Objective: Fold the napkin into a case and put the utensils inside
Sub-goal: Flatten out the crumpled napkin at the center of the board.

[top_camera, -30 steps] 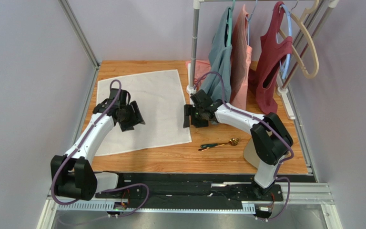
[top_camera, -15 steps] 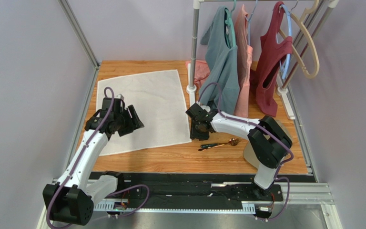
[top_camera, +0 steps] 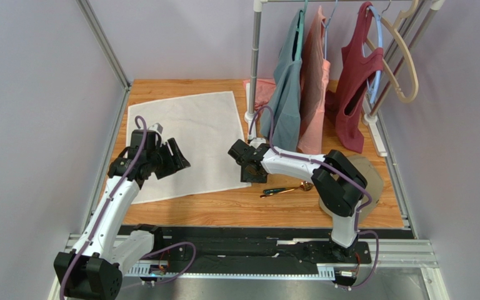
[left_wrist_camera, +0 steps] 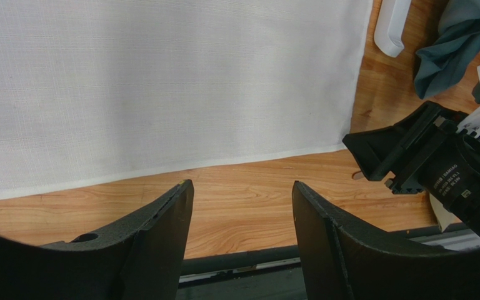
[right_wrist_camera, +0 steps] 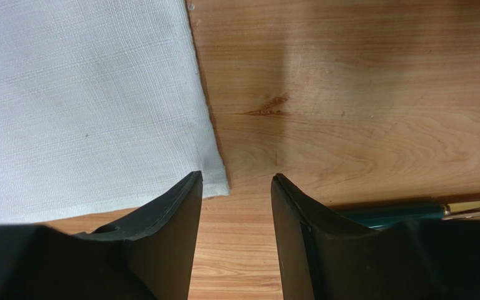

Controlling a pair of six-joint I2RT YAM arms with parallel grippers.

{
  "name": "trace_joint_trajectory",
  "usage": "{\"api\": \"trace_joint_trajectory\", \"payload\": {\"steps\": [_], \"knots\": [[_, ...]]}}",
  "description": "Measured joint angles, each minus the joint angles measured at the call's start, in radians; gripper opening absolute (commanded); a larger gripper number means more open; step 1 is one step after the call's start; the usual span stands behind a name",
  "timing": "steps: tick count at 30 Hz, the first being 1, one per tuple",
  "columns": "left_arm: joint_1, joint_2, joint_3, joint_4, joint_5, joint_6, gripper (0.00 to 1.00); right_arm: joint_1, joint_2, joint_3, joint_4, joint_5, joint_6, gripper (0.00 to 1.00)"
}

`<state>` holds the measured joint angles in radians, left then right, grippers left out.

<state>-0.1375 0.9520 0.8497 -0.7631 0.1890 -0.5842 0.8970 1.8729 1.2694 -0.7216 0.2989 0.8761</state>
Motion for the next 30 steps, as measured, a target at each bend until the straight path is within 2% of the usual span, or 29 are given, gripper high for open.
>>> {"api": "trace_joint_trajectory", "payload": {"steps": [14, 18, 20, 21, 23, 24, 30], "knots": [[0.0, -0.01, 0.0, 0.006, 0.023, 0.006, 0.68, 0.021, 0.057, 0.042, -0.003, 0.007, 0.017, 0.4], [0.0, -0.027, 0.0, 0.005, 0.023, 0.006, 0.68, 0.024, 0.061, 0.042, 0.002, 0.007, 0.023, 0.33], [0.0, -0.034, 0.0, 0.005, 0.023, 0.006, 0.68, 0.026, 0.064, 0.043, 0.006, 0.007, 0.026, 0.25], [0.0, -0.037, 0.0, 0.003, 0.023, 0.006, 0.69, 0.026, 0.065, 0.044, 0.008, 0.008, 0.026, 0.15], [0.0, -0.042, 0.001, 0.0, 0.021, 0.006, 0.72, 0.027, 0.066, 0.04, 0.023, 0.009, 0.026, 0.03], [0.0, -0.043, 0.003, -0.004, 0.019, 0.006, 0.74, 0.027, 0.064, 0.037, 0.033, 0.009, 0.025, 0.0], [0.017, -0.043, 0.014, -0.032, 0.012, -0.004, 0.86, 0.027, 0.034, -0.005, 0.106, 0.007, -0.006, 0.0]]}}
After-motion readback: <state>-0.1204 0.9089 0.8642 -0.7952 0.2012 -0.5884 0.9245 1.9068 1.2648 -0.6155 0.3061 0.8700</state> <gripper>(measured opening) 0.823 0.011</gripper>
